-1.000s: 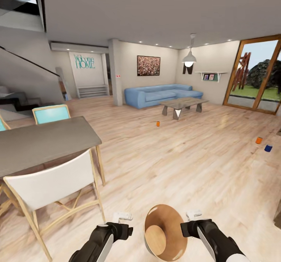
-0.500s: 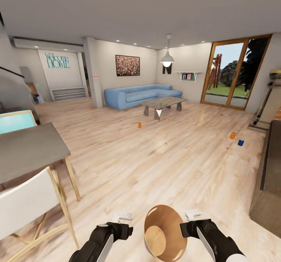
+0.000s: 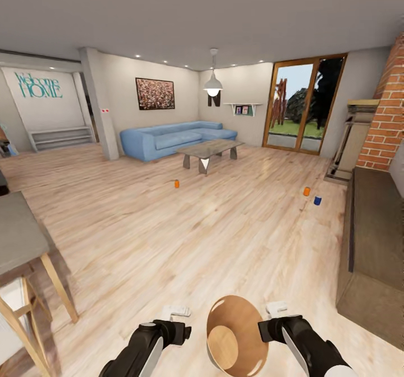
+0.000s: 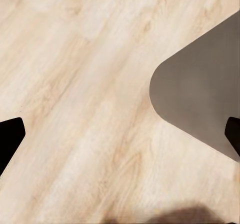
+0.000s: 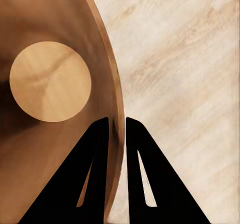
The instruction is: Put the three can of soda from the living room inside the tash can in the kitchen.
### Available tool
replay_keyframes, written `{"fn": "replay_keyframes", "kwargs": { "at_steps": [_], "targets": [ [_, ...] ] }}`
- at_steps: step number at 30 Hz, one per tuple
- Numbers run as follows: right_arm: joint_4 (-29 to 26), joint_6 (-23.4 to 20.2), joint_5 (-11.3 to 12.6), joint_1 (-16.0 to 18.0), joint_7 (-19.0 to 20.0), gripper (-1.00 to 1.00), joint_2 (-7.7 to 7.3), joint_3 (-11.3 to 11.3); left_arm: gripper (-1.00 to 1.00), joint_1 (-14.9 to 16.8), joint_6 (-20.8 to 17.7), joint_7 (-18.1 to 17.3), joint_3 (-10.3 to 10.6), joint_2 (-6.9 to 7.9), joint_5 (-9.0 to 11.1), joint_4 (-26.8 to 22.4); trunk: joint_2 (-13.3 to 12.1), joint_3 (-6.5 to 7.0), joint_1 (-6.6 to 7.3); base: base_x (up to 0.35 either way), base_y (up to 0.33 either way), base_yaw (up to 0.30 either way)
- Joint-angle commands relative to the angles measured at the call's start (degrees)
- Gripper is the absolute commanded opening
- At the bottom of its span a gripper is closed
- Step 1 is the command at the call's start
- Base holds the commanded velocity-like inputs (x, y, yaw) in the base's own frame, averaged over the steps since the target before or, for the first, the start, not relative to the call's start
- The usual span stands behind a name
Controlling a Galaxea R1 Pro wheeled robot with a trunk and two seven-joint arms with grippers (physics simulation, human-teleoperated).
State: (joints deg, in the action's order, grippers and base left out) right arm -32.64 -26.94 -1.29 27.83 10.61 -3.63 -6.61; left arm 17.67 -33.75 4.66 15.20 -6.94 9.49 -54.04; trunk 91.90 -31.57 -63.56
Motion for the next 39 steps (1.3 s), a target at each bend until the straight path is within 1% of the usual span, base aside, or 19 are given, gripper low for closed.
{"fn": "replay_keyframes", "kwargs": {
  "at_steps": [1, 9, 39],
  "targets": [
    [-0.06, -0.07, 0.85, 0.03, 0.38, -1.00, 0.02, 0.03, 1.00, 0.00, 0.00, 0.00, 0.00, 0.00, 0.00, 0.00, 0.00, 0.01, 0.00, 0.340, -0.002, -0.119],
    [-0.06, -0.05, 0.85, 0.03, 0.33, -1.00, 0.02, -0.37, 1.00, 0.00, 0.00, 0.00, 0.00, 0.00, 0.00, -0.01, 0.00, 0.01, 0.00, 0.341, -0.001, -0.039],
    [-0.07, -0.05, 0.85, 0.03, 0.31, -1.00, 0.11, -0.42, 1.00, 0.00, 0.00, 0.00, 0.00, -0.02, 0.00, 0.00, 0.00, 0.01, 0.00, 0.342, 0.000, -0.001]
  ]
}}
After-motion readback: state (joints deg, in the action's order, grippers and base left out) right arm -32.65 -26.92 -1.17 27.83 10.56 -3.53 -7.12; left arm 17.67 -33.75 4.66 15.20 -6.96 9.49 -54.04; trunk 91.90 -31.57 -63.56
